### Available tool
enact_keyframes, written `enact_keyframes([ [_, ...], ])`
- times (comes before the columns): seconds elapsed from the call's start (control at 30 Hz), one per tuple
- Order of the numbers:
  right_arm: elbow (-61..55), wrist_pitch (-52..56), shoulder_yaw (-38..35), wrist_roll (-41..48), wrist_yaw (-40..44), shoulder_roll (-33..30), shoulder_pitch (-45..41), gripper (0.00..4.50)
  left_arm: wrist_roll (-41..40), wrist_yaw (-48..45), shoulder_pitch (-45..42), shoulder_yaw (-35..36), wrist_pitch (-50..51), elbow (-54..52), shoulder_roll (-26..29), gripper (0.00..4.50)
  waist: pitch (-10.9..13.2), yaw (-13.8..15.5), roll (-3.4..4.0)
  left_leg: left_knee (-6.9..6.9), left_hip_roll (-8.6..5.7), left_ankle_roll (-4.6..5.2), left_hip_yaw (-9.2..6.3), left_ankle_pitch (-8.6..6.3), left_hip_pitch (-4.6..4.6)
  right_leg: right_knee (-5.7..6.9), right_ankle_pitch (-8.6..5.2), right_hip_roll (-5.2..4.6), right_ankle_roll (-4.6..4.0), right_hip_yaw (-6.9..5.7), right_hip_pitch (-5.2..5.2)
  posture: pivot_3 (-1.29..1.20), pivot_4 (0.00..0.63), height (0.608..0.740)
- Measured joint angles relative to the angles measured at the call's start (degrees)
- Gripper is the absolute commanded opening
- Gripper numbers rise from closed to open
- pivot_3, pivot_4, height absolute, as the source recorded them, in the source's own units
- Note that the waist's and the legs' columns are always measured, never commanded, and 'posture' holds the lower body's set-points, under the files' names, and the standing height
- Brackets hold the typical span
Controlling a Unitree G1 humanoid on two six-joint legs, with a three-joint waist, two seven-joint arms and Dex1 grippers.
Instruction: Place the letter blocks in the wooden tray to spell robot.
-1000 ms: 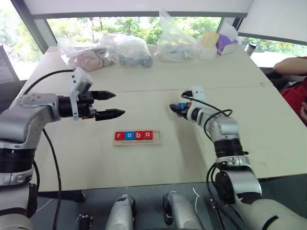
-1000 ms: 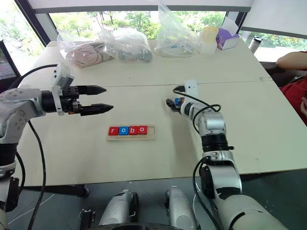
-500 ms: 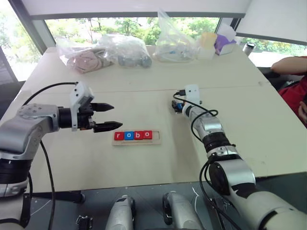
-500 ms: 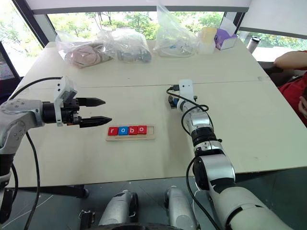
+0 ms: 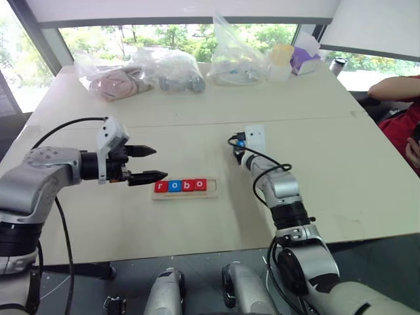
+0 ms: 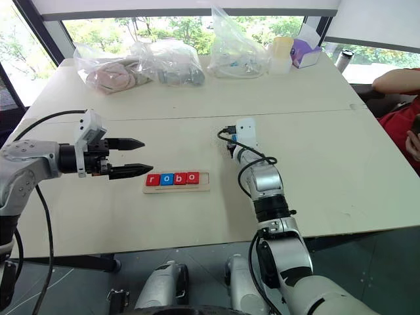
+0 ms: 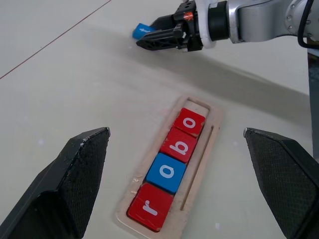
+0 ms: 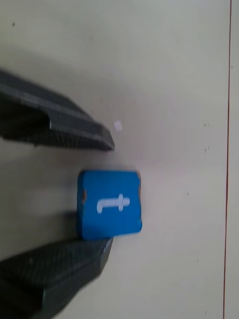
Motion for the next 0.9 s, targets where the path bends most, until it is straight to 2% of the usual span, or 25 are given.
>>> enact_keyframes([
  [0.17,2.54,-1.56,-0.57,0.08,0.19,-0.68,-1.22,1.16,0.01,0.00,-0.12,-0.10,-0.01,0.02,-0.01,4.50,0.00,0.09,0.00,0.00,-0.01,0.00,-0.01,0.00,0.00,0.00,0.00,-0.02,0.00,0.00,0.02,0.00,0.150,0.740],
  [0.3,-8.68,4.89,-0.15,0.17,1.14,-2.52,4.36,1.16,-0.03,-0.13,0.22,-0.10,0.03,-0.12,0.02,4.50,0.00,0.41,0.01,-0.03,0.01,0.00,-0.04,0.00,-0.08,-0.04,-0.02,-0.09,0.04,-0.01,-0.02,0.00,0.150,0.740],
  [0.4,-31.47,18.86,-1.03,2.62,1.63,-3.05,14.41,1.16,-0.24,-0.79,0.94,-0.21,0.24,-1.24,0.23,4.50,0.00,0.69,0.01,-0.11,0.01,0.01,-0.09,-0.01,-0.16,-0.05,-0.08,-0.14,0.16,-0.04,-0.08,0.00,0.150,0.740],
  [0.47,-44.87,29.69,-2.64,5.02,1.43,-1.03,18.97,1.16,-0.24,-1.27,0.94,-0.39,0.45,-1.39,0.18,4.50,0.01,0.65,0.01,-0.12,0.02,0.01,-0.08,-0.01,-0.16,-0.04,-0.08,-0.11,0.16,-0.05,-0.11,0.00,0.150,0.740],
  [0.6,-59.94,44.59,-3.20,7.21,1.00,2.34,20.96,1.16,-0.04,-2.03,-0.44,-2.30,0.50,-1.18,-0.34,4.50,0.01,0.15,0.01,-0.05,0.03,-0.01,-0.09,0.00,0.00,-0.04,-0.10,-0.01,-0.21,-0.07,-0.03,0.00,0.150,0.740],
  [0.73,-64.96,52.48,-3.52,7.59,0.65,4.97,22.17,1.16,0.12,-3.46,-1.85,-4.01,-0.08,-0.19,-0.63,4.50,0.01,0.18,0.02,-0.04,0.04,-0.03,-0.11,0.01,0.01,-0.04,-0.05,-0.02,-0.31,-0.10,-0.03,0.00,0.150,0.740],
  [0.9,-62.05,53.70,-4.34,7.35,0.64,6.88,25.10,1.16,1.76,-4.56,-3.23,-5.30,-0.78,2.25,-0.64,4.50,0.01,0.19,0.02,-0.07,0.01,-0.03,-0.05,0.01,-0.12,-0.15,-0.07,-0.05,-0.26,-0.09,-0.08,0.00,0.150,0.740],
])
